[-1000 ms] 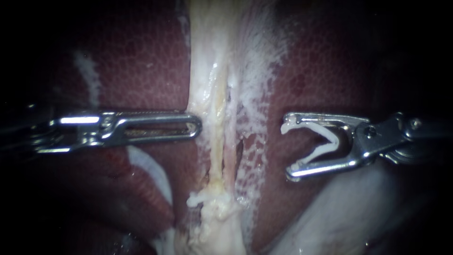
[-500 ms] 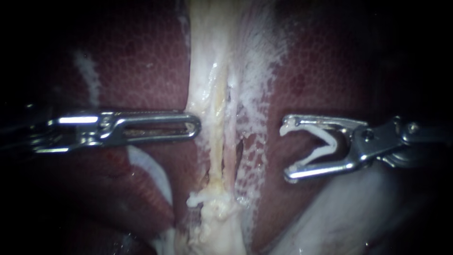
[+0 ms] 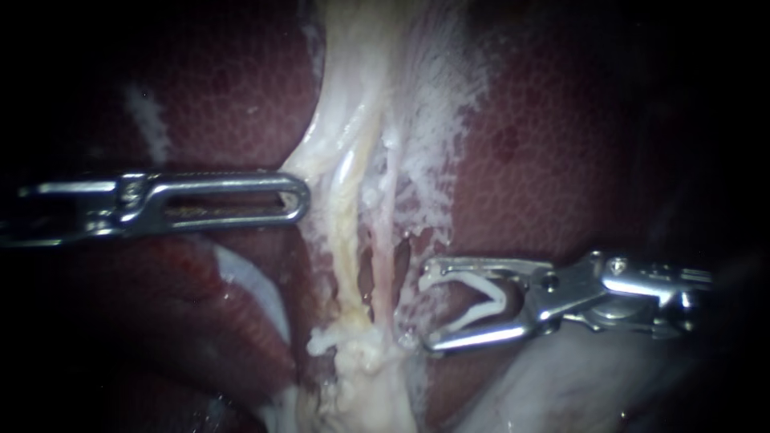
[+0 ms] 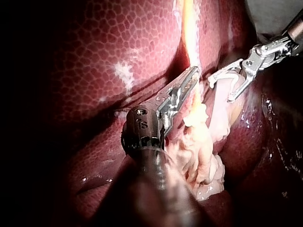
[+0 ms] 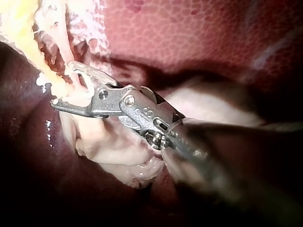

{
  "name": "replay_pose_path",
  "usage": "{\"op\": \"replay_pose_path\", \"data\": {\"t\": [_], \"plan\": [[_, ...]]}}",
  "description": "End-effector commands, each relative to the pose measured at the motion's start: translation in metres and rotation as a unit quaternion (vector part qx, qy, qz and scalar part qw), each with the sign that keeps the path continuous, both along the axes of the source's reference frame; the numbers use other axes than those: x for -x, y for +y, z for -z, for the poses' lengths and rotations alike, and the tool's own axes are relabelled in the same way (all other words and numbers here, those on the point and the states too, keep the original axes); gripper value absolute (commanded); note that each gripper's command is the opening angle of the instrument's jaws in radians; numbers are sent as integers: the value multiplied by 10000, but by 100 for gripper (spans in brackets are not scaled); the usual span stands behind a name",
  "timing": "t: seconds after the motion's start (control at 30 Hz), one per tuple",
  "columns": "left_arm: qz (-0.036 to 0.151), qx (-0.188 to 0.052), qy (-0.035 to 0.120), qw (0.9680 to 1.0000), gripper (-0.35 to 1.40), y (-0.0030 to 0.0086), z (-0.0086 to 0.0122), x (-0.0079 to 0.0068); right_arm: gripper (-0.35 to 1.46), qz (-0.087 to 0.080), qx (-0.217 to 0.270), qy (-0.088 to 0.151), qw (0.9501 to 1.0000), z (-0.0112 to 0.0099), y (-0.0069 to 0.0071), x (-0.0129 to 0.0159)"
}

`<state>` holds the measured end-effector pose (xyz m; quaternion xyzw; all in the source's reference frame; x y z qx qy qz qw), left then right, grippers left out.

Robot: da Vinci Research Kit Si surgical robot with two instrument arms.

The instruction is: Clipping second clip left tube

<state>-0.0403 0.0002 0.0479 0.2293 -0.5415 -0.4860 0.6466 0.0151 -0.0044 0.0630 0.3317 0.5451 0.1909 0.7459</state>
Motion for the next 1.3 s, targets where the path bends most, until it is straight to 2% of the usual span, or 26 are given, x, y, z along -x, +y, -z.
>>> {"op": "replay_pose_path", "data": {"t": [0.03,0.4,0.87,1.17,1.3], "plan": [[0,24,0,10000,-35,0,2,-1,54,22,-23,5,10000,-3,-1,-4],[12,29,-26,10000,-35,-2,8,-3,53,170,-57,35,9998,-24,-8,-45],[22,32,-16,10000,-35,-3,8,-4,53,317,-78,133,9994,-35,-16,-84],[27,36,-11,10000,-35,-1,4,-5,52,361,-209,143,9990,-29,-21,-92],[36,38,-3,10000,-35,0,1,-5,52,440,-255,208,9985,-23,-24,-94]]}}
